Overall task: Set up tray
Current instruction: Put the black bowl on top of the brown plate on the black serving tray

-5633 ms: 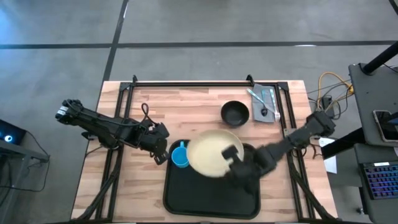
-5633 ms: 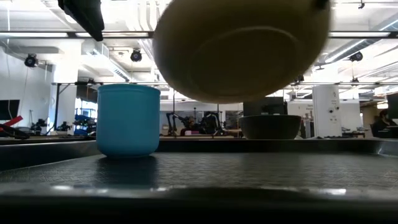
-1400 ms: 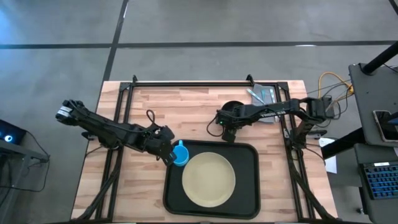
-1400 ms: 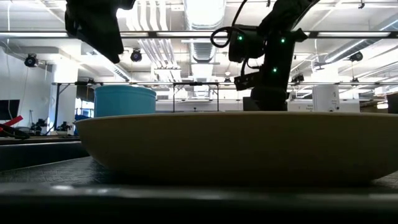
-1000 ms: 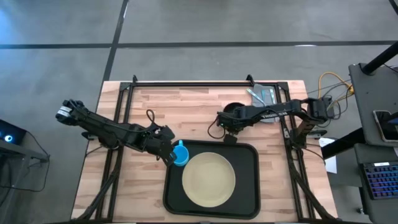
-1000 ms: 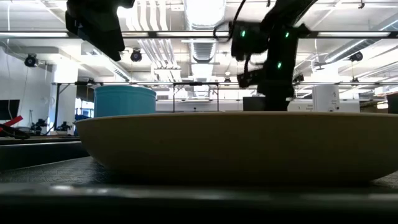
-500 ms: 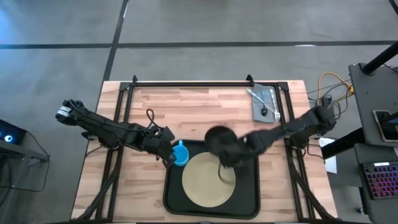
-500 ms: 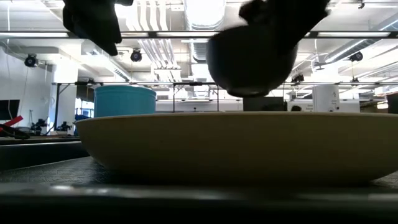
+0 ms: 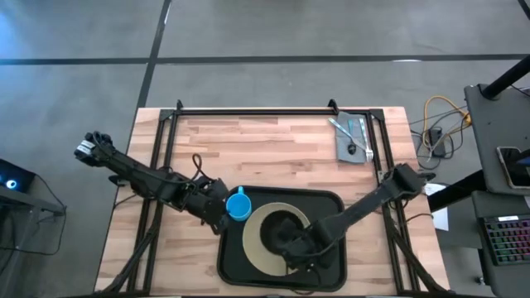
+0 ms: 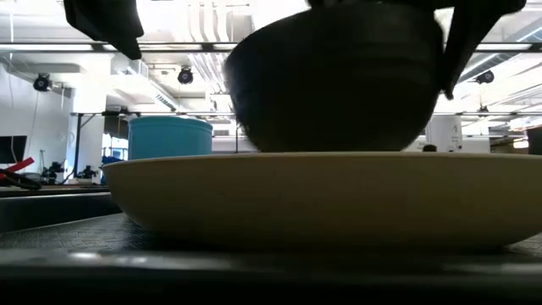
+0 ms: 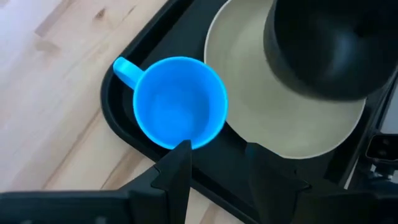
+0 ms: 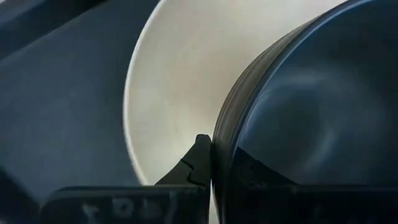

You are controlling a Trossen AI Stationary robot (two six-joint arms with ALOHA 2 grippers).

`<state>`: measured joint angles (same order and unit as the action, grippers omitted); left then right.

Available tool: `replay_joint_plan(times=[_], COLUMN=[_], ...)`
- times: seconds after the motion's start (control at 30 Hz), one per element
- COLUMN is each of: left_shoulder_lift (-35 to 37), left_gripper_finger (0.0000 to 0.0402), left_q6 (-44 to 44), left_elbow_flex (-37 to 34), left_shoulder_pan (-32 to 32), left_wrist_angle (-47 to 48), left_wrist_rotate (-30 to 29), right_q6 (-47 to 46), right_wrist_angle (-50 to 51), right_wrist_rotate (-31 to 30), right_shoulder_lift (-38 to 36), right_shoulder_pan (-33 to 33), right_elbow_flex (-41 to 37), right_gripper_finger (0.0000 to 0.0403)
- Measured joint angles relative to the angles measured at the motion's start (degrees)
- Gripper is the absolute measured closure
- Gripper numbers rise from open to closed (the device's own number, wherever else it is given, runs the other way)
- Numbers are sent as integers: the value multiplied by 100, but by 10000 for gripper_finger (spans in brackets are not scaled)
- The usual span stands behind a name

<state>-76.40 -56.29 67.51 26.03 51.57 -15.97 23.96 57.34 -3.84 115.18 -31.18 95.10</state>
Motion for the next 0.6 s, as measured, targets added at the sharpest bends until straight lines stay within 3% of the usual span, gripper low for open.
replay_joint_plan(times=[0.23, 0.6], left_shoulder_lift=[0, 0], left_gripper_finger=[271, 271], left_q6=[-7, 29], left_elbow_flex=[-2, -2], left_shoulder_pan=[160, 257], left_wrist_angle=[3, 4], left_wrist_rotate=[-3, -60], right_q6=[3, -734], right_wrist_angle=[-220, -301], right_wrist_rotate=[47, 187], right_shoulder_lift=[306, 280], right_shoulder_pan=[26, 46], right_elbow_flex=[390, 164], right_gripper_finger=[394, 394])
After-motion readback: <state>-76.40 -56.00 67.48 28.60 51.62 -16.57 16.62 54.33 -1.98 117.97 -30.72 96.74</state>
